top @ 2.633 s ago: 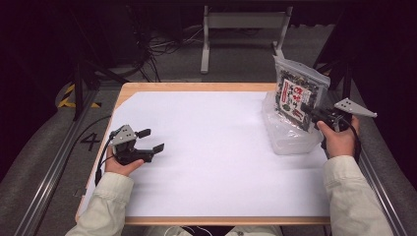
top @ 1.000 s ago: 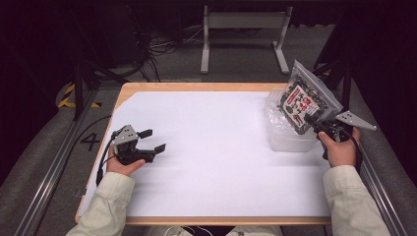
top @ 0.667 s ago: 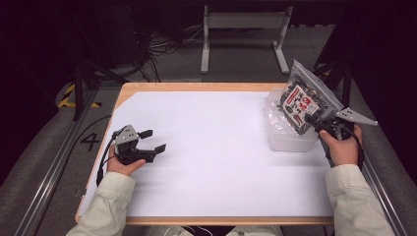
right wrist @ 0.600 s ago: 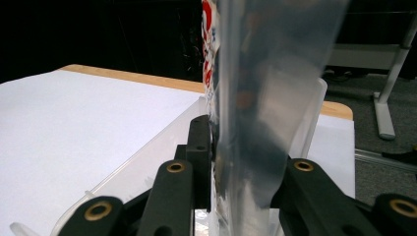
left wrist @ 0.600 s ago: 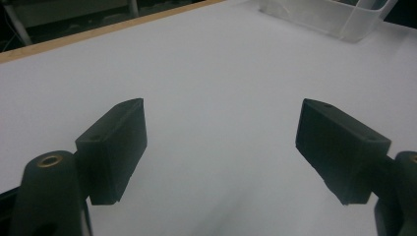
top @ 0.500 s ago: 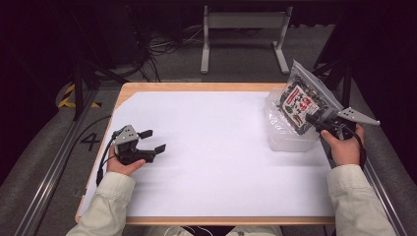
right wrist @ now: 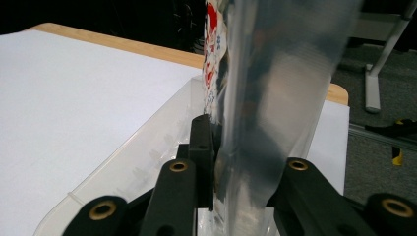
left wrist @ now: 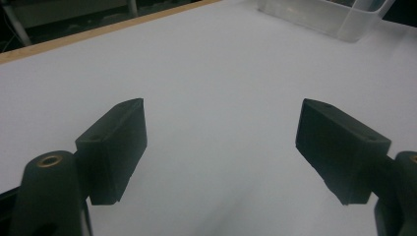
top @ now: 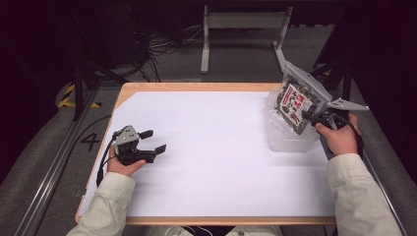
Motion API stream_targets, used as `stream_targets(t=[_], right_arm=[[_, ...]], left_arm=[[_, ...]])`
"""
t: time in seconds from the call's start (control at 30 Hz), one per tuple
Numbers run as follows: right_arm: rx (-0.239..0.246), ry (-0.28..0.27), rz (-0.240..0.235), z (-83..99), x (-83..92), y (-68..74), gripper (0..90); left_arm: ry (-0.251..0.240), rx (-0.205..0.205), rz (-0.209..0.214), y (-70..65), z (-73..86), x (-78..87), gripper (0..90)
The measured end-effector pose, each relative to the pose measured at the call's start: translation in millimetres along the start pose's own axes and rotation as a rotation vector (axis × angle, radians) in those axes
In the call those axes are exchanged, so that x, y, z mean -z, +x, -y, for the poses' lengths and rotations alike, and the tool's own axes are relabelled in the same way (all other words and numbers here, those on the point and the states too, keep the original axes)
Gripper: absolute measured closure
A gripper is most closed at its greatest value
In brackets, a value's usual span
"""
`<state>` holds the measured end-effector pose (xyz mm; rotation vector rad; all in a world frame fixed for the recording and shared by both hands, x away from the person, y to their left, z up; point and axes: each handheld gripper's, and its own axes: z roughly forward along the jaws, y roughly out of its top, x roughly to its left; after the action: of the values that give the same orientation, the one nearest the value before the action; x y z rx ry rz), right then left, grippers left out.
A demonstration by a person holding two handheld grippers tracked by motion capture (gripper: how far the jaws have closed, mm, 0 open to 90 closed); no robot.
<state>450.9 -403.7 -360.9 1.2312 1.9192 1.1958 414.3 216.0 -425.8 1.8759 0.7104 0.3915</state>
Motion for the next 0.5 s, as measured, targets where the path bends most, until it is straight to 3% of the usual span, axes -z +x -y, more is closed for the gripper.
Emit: stream_targets(t=[0.1, 0.2, 0.37, 0.5], right_arm=[[-0.052, -0.011, 0.003, 1.9, 1.3, -4.8, 74.7], [-0.043, -0.028, -0.004, 3.7, 6.0, -5.8, 72.9], [-0.05, -0.068, 0.003, 5.0, 21.2, -6.8, 46.1], [-0.064, -0.075, -0.007, 11.7, 33.8, -4.3, 33.1]], left_arm=[[-0.003, 0.0, 0.0, 0.8, 0.0, 0.8, 20.4], [-0.002, 0.004, -0.001, 1.3, 0.1, 1.0, 20.4], [0.002, 0.015, -0.002, -1.2, -0.2, 2.2, 20.4], [0.021, 0.006, -0.001, -4.6, -0.3, 4.5, 20.4]])
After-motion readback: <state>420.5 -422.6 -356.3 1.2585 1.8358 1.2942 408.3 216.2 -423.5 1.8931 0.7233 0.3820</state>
